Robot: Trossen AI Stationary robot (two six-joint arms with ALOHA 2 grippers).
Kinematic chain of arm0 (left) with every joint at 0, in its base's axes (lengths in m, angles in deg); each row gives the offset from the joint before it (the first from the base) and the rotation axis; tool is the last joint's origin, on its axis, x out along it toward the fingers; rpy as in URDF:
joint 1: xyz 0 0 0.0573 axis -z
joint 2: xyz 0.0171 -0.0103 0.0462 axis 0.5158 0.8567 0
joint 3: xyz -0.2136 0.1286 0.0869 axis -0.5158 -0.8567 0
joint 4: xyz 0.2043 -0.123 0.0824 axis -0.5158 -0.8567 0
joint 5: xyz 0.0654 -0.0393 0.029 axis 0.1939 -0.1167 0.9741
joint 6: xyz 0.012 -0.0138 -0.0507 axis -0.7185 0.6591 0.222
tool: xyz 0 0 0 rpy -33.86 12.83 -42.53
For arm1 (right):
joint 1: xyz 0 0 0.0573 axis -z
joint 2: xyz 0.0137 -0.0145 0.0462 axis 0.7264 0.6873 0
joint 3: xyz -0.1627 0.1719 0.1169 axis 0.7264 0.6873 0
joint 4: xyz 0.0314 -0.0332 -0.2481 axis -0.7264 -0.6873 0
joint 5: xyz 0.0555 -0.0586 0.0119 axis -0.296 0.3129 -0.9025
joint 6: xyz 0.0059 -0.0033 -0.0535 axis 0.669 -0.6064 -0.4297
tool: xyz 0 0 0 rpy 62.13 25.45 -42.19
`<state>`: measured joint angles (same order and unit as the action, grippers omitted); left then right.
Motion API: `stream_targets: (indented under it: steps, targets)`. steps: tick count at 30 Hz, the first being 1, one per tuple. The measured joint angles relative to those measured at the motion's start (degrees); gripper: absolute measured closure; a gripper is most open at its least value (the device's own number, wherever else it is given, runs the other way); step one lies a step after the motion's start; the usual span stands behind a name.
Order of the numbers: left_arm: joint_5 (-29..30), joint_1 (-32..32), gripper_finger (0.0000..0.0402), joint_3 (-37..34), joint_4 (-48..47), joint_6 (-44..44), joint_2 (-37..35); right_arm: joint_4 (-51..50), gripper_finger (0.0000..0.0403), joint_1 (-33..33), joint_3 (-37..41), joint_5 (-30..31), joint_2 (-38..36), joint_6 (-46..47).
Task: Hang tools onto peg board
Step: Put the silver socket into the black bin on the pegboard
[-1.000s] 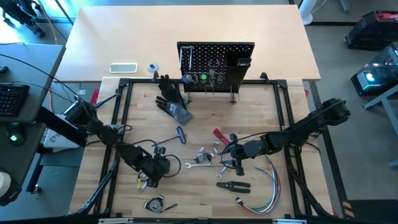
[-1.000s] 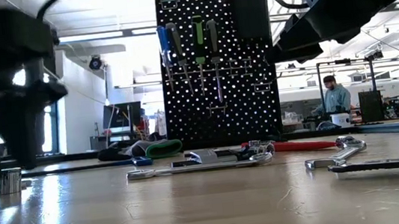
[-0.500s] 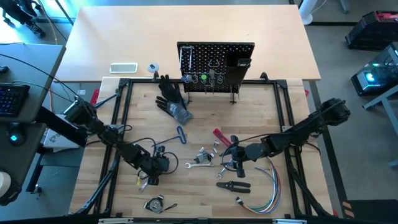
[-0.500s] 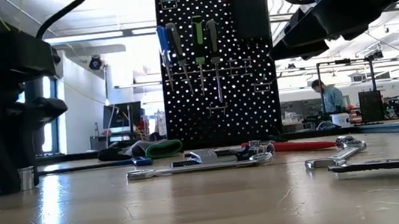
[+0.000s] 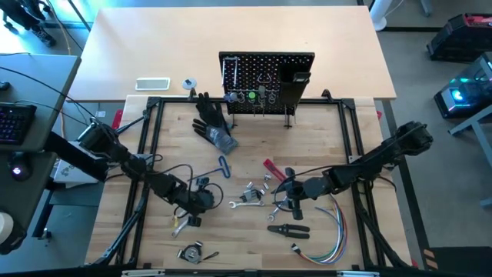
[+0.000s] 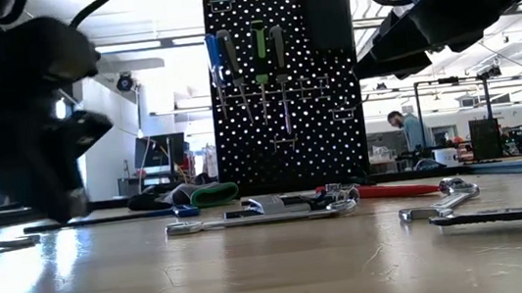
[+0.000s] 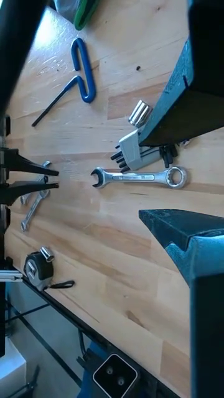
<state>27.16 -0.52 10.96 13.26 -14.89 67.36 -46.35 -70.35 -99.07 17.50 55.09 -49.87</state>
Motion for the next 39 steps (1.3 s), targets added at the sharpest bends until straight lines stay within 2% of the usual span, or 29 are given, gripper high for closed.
stream_targets:
  steps: [7,13,18,23,27,33,39]
  targets:
    - [1.19,-4.69,0.0353,3.64,-0.25,-10.07,-2.94,-0.24,0.0236,0.00,0.00,0.02,0.00,0.32]
    - [3.03,-11.40,0.0353,9.44,-0.25,-21.22,-6.71,-1.04,0.0236,-0.09,0.00,0.02,0.00,2.22]
    - [3.08,-18.62,0.0353,17.44,-0.02,-30.51,-9.69,-1.31,0.0236,-1.15,0.00,1.08,0.00,2.76]
    - [2.68,-26.33,0.0353,28.77,-0.11,-40.26,-9.88,-1.23,0.0236,-2.21,0.00,3.84,0.00,2.74]
    - [-0.67,-32.92,0.0353,38.35,-0.04,-45.06,-8.03,-1.07,0.0236,-2.92,0.00,5.92,0.00,2.76]
    - [-9.45,-41.53,0.0353,52.43,-0.03,-45.22,-1.16,-1.05,0.0236,-3.28,0.00,7.79,0.00,3.24]
    - [-11.07,-46.18,0.0353,66.86,-4.26,-47.53,7.96,-0.54,0.0236,-3.28,0.00,8.81,0.00,3.24]
